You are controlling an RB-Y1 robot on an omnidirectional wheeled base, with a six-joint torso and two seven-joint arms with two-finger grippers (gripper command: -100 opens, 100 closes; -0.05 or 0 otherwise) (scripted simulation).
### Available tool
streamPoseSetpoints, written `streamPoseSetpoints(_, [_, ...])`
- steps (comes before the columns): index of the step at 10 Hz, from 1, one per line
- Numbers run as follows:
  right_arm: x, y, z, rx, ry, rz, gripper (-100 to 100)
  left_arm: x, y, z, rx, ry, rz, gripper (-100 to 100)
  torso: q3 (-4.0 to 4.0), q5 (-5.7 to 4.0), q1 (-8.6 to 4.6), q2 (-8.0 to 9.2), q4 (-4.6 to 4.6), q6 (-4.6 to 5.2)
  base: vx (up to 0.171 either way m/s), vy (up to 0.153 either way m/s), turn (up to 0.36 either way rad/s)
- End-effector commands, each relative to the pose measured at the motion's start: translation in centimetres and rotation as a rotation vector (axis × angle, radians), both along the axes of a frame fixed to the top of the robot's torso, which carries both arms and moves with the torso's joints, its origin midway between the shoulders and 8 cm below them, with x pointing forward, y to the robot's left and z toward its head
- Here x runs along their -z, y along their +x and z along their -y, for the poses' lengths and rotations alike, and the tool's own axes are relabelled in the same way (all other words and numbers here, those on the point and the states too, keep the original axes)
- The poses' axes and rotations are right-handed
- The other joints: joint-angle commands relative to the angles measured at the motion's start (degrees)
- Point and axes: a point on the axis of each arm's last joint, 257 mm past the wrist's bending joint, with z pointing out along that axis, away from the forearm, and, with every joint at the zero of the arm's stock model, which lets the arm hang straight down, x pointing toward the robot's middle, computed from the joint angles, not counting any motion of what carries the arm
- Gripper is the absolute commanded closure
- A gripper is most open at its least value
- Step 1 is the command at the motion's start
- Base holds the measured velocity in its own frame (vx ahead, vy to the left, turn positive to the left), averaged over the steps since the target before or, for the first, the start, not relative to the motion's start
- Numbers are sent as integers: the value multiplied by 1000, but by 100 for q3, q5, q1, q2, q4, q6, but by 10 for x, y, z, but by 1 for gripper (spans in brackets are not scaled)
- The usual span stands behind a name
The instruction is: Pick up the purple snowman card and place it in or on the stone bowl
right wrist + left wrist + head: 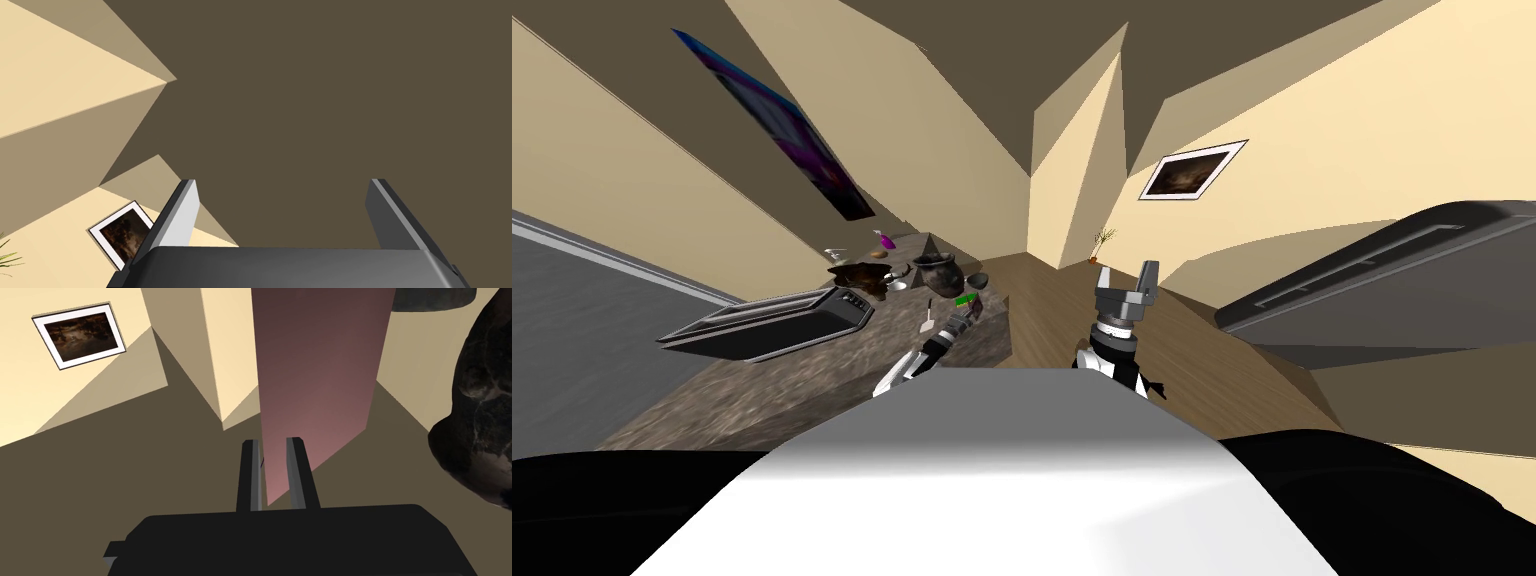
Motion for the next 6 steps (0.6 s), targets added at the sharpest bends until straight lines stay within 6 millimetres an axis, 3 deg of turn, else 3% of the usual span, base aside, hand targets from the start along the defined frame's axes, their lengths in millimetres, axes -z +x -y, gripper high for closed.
streamPoseSetpoints(1, [0, 0, 0, 0, 0, 0, 0, -8, 3, 0, 10, -21, 3, 100, 0, 0, 0, 0, 0, 0, -106, 25, -139])
streamPoseSetpoints(3, [0, 0, 0, 0, 0, 0, 0, -19, 10, -4, 19, -44, 4, 100, 18, 2, 0, 30, 6, -1, -137, 12, -134])
streamPoseSetpoints(6, [0, 0, 0, 0, 0, 0, 0, -32, 17, -10, 27, -68, 3, 100, 14, 4, 3, 21, 7, 0, -85, 12, -110])
